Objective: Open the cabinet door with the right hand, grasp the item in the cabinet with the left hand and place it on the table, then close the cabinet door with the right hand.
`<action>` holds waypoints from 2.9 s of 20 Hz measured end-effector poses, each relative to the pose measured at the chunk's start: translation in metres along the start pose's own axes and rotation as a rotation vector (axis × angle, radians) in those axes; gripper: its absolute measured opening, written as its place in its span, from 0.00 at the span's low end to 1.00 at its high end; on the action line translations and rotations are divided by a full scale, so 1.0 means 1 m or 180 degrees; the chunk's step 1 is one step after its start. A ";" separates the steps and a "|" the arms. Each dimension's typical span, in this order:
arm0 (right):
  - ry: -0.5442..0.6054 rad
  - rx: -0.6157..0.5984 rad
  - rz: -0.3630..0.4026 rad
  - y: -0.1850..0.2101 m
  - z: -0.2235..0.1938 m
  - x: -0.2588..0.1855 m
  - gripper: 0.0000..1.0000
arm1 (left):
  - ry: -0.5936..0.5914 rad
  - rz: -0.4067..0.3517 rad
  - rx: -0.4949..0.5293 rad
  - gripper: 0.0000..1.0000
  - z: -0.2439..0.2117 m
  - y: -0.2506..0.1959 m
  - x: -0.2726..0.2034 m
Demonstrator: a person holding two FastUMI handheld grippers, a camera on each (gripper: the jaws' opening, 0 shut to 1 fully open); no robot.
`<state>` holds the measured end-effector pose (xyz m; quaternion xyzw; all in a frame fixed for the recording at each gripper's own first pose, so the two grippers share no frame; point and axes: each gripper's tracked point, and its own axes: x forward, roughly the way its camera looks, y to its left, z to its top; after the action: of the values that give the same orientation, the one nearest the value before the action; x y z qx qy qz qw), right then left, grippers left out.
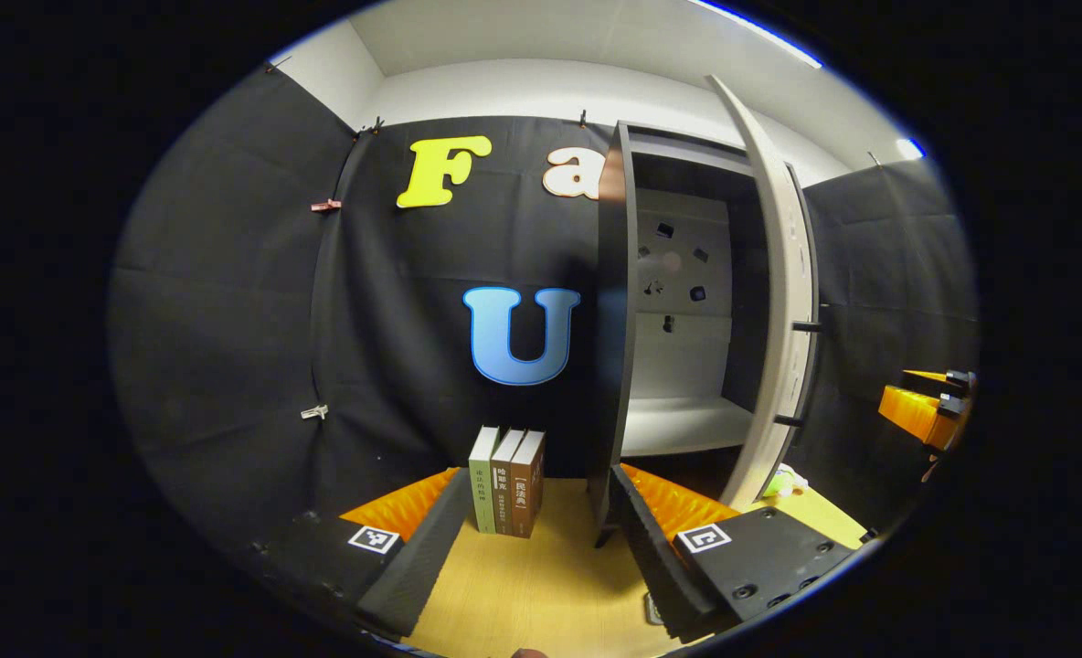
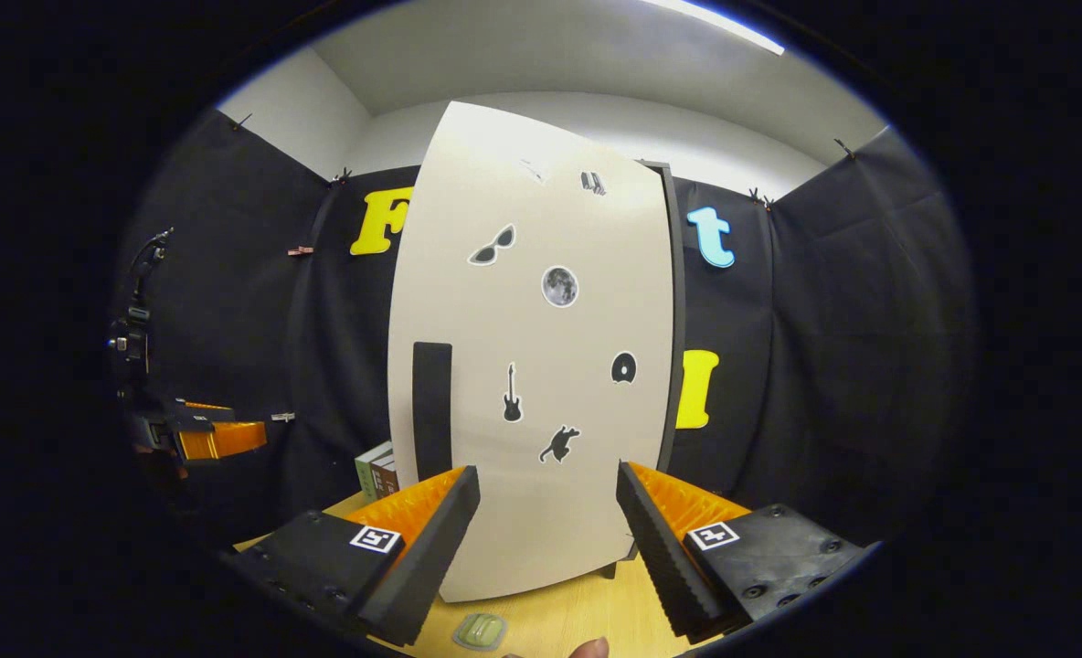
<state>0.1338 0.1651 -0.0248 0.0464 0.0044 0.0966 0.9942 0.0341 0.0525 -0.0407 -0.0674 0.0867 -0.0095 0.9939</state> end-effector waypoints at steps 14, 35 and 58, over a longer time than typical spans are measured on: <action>-0.0023 0.0113 -0.0162 -0.026 0.006 -0.013 0.98 | -0.0038 -0.0018 0.0039 0.94 0.001 -0.017 -0.016; -0.0074 0.0006 -0.0429 -0.062 0.019 -0.038 0.98 | -0.0058 -0.0209 0.0095 0.95 0.000 -0.048 -0.028; -0.0051 -0.0012 -0.0355 -0.052 0.024 -0.043 0.98 | -0.0054 -0.0202 0.0136 0.95 -0.002 -0.045 -0.036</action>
<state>0.1017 0.1035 -0.0060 0.0451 -0.0011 0.0407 0.9982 -0.0018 0.0088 -0.0300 -0.0491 0.0759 -0.0423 0.9950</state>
